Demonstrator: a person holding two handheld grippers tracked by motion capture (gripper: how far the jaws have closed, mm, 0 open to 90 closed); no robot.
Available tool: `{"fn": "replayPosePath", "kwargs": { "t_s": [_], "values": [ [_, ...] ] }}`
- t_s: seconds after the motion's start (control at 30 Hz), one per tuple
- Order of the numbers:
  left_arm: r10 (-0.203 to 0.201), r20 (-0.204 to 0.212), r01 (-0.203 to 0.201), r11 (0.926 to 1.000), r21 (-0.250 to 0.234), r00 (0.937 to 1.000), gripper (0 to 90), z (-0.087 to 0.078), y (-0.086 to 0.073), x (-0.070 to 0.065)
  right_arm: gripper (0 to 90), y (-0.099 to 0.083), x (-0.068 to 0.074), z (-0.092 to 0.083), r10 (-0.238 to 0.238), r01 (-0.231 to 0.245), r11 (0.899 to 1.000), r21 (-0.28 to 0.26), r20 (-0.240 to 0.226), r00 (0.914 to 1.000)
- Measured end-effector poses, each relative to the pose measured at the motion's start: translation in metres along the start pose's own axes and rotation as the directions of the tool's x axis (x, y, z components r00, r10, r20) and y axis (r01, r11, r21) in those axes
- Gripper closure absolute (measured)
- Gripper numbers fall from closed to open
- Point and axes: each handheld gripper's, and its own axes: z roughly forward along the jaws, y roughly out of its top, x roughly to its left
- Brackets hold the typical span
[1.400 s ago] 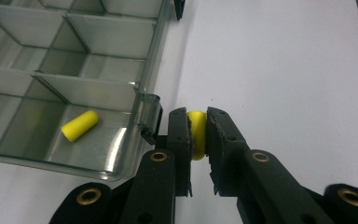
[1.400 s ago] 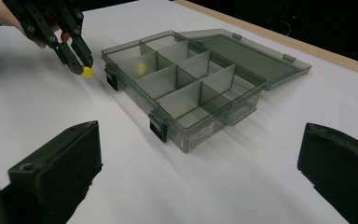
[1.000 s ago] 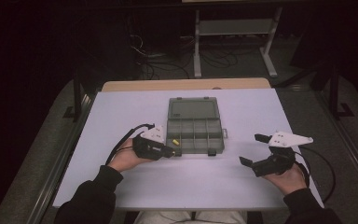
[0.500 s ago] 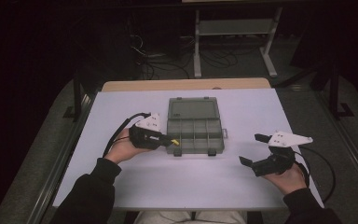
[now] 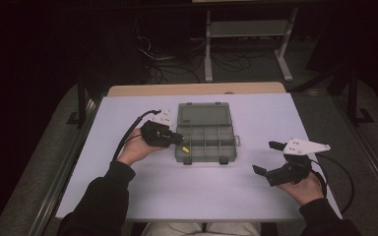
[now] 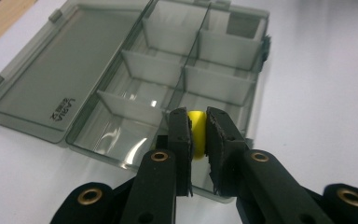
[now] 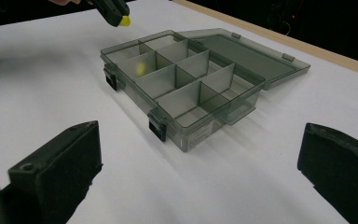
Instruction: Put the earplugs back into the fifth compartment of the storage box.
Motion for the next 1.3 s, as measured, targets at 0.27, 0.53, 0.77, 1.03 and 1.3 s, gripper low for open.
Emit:
{"fn": "replayPosePath", "kwargs": {
  "t_s": [0.27,0.53,0.77,1.03,1.3],
  "values": [
    [-0.005,0.007,0.005,0.9995,0.03,1.0,80.4,0.018,-0.009,0.001,0.0,0.0,0.001,0.0,-0.005,0.005,1.0,0.0,-0.005,1.0],
    [0.001,0.007,-0.001,0.9982,0.06,1.0,80.2,0.029,-0.012,-0.001,0.0,0.0,0.001,0.0,-0.005,0.005,1.0,0.002,-0.009,0.9999],
    [-0.018,-0.001,0.018,0.9988,0.047,0.9998,72.2,0.029,-0.012,-0.002,0.0,0.0,0.001,0.0,-0.005,0.005,1.0,0.002,-0.008,1.0],
    [-0.02,-0.033,0.02,0.9998,0.002,0.9992,56.8,0.016,-0.01,-0.005,0.0,0.0,0.002,-0.001,-0.009,0.009,1.0,-0.003,-0.008,0.9999],
    [-0.036,-0.015,0.034,0.9932,-0.111,0.9992,41.9,-0.004,-0.011,-0.006,0.0,0.0,0.002,-0.001,-0.008,0.008,1.0,-0.004,-0.008,0.9999]
  ]
}}
